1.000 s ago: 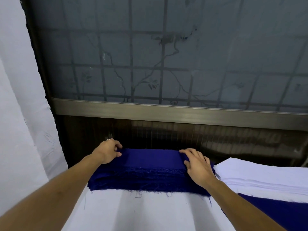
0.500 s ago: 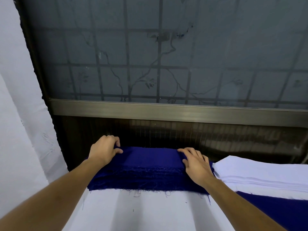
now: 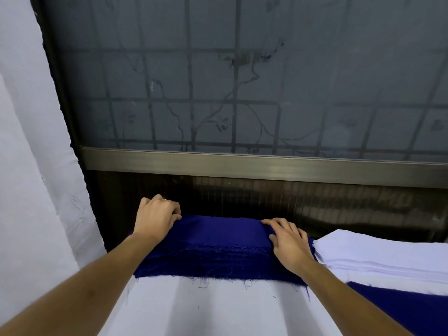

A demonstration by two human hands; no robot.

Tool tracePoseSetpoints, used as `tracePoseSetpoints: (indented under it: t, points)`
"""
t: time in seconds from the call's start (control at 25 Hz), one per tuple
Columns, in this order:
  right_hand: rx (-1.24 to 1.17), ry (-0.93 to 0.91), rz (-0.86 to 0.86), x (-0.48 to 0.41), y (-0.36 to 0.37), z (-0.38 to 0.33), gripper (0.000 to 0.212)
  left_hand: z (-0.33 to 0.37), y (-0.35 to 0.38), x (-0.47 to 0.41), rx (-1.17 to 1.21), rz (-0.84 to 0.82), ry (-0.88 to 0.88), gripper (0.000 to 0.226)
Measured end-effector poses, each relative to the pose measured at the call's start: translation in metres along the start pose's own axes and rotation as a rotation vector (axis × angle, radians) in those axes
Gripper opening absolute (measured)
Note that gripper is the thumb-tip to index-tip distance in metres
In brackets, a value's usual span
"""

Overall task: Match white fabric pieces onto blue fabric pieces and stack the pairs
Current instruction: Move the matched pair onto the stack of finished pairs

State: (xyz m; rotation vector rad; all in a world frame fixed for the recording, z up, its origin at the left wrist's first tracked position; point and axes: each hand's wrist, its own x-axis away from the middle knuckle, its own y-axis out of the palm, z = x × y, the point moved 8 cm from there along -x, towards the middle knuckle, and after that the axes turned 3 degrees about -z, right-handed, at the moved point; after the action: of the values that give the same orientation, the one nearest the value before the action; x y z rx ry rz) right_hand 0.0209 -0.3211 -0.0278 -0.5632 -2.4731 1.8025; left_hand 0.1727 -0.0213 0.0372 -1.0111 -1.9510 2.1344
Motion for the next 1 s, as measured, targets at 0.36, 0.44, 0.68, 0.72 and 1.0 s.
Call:
tracePoseSetpoints:
  t: [0.36,0.44,0.68,0.72,1.0]
  points:
    - [0.01,0.0,0.005,0.0,0.002,0.002,0.045,0.009,-0.014,0.007,-0.065,0.047,0.159,0.012]
    - [0.017,-0.007,0.005,0.0,0.002,0.002,0.045,0.012,-0.014,0.011,-0.104,0.026,0.218,0.013]
    - [0.048,-0.039,0.047,0.001,-0.012,-0.018,0.063,0.02,-0.024,0.02,-0.043,-0.049,0.306,0.024]
    - [0.037,-0.073,0.092,0.002,-0.018,-0.03,0.068,0.023,-0.031,0.023,0.003,-0.028,0.317,0.023]
    - [-0.161,-0.446,0.146,0.008,-0.029,-0.171,0.044,0.068,-0.085,0.043,0.1,0.025,0.403,0.009]
